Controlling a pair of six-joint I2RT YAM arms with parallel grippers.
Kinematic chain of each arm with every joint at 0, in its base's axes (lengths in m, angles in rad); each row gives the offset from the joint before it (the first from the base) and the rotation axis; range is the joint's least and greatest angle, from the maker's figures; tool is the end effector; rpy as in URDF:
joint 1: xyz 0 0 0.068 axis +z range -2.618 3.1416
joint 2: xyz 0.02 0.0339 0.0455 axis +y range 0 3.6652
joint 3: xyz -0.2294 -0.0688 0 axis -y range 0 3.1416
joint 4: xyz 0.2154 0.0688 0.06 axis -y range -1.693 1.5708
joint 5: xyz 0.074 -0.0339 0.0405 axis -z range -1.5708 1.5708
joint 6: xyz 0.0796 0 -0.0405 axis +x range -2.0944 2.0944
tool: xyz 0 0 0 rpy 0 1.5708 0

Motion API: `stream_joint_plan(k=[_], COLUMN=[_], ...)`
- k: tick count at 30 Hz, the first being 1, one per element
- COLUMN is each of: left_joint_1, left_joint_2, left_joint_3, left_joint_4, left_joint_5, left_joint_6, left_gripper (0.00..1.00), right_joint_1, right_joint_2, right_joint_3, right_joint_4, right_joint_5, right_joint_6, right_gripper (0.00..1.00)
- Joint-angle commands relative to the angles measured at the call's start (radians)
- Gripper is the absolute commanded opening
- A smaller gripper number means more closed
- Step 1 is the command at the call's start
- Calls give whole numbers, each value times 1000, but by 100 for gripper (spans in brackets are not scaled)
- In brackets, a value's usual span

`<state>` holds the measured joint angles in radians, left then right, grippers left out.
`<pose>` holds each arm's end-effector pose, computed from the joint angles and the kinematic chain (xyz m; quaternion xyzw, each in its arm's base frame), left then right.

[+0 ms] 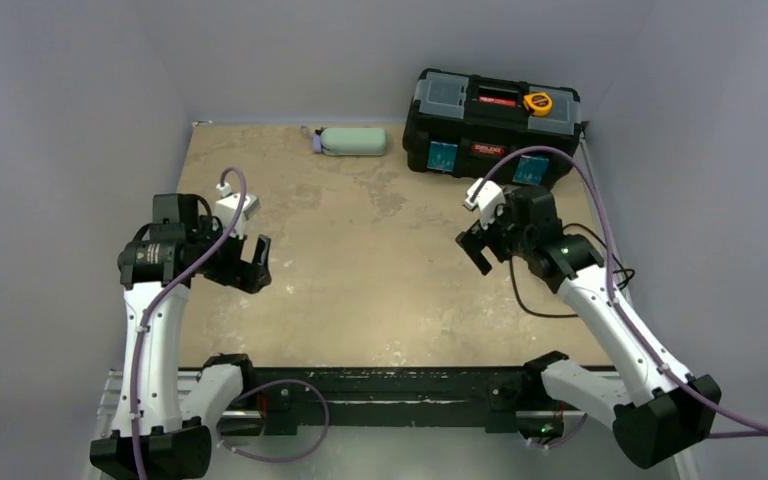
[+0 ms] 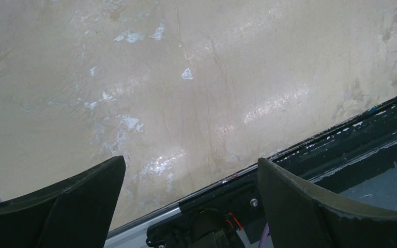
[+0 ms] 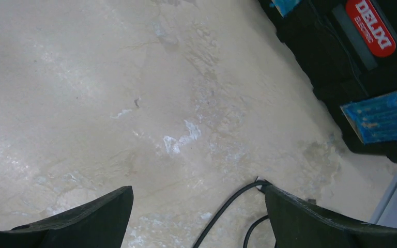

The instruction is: Open the umbrella

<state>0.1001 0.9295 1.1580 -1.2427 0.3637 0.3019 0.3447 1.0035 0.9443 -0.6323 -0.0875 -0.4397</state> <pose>0.1594 -0.0124 0.2786 0.1447 0.9359 -0.1164 0.2995 0.2173 0.0854 0.2564 -0.3627 0.8283 0.0193 0.4266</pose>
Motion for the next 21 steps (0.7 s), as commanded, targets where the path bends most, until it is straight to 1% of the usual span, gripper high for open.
stream_joint_plan(k=[1, 5, 7, 9, 12, 16, 18, 20, 21], left_joint_1=[6, 6, 6, 6, 6, 8, 11, 15, 17], left_joint_2=[8, 6, -1, -7, -9, -8, -17, -26, -27], left_joint_3=[42, 64, 68, 80, 105, 131, 127, 117, 113], left_joint_4=[15, 3, 10, 10, 1, -33, -39, -47, -56], left_joint_5=[50, 78, 94, 101, 82, 60, 57, 48, 45], left_joint_6=[-46, -119, -156, -187, -211, -237, -240, -239, -237], left_gripper=[100, 100, 100, 100, 100, 100, 100, 100, 100], right_joint_1=[102, 241, 294, 335, 374, 386, 388, 387, 386], right_joint_2=[96, 284, 426, 558, 781, 1093, 1198, 1275, 1315], right_joint_3=[115, 300, 438, 566, 803, 1189, 1285, 1333, 1369], right_joint_4=[107, 210, 269, 312, 317, 250, 302, 371, 394], right_joint_5=[35, 80, 118, 153, 217, 302, 360, 431, 466], right_joint_6=[8, 3, 8, 22, 48, 116, 162, 182, 187], right_gripper=[99, 99, 99, 95, 89, 85, 83, 88, 86])
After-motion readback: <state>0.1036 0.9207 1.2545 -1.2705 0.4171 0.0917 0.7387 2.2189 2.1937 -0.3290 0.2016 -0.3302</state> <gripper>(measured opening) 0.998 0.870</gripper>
